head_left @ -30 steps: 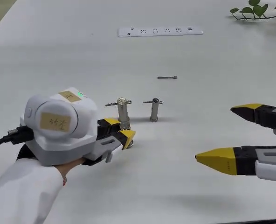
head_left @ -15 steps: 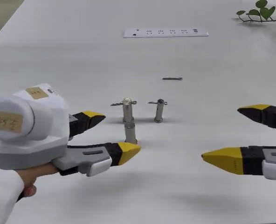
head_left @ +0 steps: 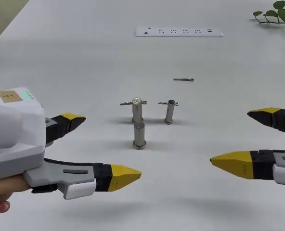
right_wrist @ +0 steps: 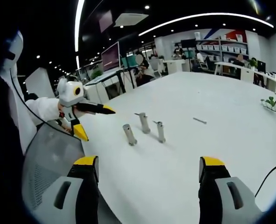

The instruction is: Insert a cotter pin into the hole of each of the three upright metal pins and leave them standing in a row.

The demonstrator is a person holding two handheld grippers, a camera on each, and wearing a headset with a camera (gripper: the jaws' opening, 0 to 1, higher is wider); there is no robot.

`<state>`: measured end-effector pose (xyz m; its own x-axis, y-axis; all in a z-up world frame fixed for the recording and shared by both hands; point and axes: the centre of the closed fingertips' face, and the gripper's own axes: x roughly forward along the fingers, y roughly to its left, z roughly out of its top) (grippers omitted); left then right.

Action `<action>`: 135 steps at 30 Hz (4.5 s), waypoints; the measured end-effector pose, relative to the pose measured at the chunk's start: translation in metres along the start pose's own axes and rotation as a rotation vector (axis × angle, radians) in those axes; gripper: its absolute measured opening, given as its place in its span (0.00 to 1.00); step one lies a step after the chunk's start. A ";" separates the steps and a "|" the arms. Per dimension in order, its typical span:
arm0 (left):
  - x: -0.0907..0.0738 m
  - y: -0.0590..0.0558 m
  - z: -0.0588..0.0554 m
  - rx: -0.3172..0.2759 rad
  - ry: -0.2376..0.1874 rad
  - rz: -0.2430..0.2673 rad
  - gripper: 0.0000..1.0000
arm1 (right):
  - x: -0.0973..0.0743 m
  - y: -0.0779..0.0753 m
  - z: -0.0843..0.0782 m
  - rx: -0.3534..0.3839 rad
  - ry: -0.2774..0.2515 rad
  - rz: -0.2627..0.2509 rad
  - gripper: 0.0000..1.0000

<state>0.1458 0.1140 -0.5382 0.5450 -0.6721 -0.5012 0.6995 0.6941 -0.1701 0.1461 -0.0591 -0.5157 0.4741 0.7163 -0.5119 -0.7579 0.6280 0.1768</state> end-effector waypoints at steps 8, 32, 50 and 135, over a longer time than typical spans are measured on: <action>-0.002 -0.010 0.011 -0.037 -0.063 -0.036 0.99 | 0.002 -0.006 0.005 -0.033 0.017 0.002 0.87; -0.015 -0.007 0.009 -0.052 -0.068 0.000 0.99 | 0.038 -0.062 0.047 -0.296 0.182 0.118 0.71; -0.020 -0.009 0.009 -0.020 -0.071 0.005 0.99 | 0.101 -0.101 0.033 -0.431 0.420 0.163 0.56; -0.015 -0.005 0.007 -0.053 -0.032 0.009 0.78 | 0.159 -0.158 0.024 -0.560 0.838 0.199 0.00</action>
<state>0.1372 0.1188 -0.5240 0.5666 -0.6727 -0.4759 0.6690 0.7127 -0.2110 0.3519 -0.0367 -0.6051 0.0147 0.2150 -0.9765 -0.9907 0.1352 0.0148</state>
